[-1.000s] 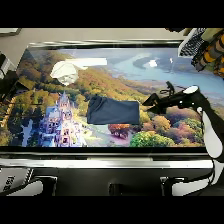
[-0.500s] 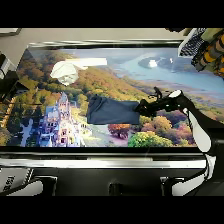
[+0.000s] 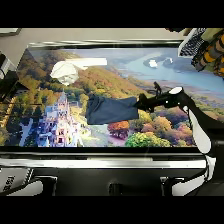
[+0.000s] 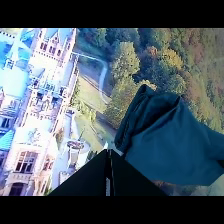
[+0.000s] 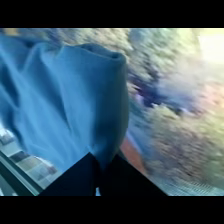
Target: Fold the clothes and pants, and hang the long-sleeved shirts on hangers.
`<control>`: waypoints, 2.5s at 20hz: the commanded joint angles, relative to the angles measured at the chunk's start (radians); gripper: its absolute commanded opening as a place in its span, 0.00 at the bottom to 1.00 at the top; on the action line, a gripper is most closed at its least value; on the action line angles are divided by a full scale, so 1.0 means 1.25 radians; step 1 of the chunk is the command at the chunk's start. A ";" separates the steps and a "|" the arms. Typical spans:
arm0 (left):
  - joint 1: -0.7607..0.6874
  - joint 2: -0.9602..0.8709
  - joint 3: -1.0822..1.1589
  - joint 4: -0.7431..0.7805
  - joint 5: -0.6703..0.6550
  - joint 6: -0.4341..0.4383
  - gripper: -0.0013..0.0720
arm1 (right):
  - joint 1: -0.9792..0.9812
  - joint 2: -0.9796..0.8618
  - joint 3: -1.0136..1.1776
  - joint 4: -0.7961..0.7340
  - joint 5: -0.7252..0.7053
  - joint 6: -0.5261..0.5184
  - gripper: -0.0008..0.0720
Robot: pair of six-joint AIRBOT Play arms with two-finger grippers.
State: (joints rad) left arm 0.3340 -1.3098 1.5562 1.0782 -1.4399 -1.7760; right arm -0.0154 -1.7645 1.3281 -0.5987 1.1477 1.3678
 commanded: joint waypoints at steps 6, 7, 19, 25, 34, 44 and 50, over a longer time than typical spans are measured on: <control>0.001 0.000 0.000 0.000 0.000 0.000 0.04 | -0.001 0.007 0.315 -0.092 0.004 0.291 0.06; 0.001 0.000 0.000 0.000 0.000 0.000 0.04 | -0.001 0.007 0.344 -0.111 0.003 0.317 0.06; 0.001 0.000 0.000 0.000 0.000 0.001 0.04 | -0.221 0.007 0.522 -0.202 -0.010 0.477 0.06; 0.001 0.000 0.000 0.000 0.002 0.000 0.04 | -0.382 0.007 0.524 -0.224 -0.038 0.477 0.06; 0.001 0.000 0.000 0.000 0.006 0.001 0.04 | -0.571 0.019 0.519 -0.419 0.180 0.473 0.06; 0.001 0.000 0.000 0.000 0.006 0.001 0.04 | -0.573 0.061 0.393 -0.721 0.316 0.465 0.06; 0.001 0.000 0.000 0.000 0.006 0.001 0.04 | -0.573 0.146 0.179 -0.860 0.277 0.474 0.06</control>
State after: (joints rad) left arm 0.3340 -1.3098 1.5562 1.0779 -1.4322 -1.7752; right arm -0.7303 -1.6299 1.6665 -1.5681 1.5173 1.9491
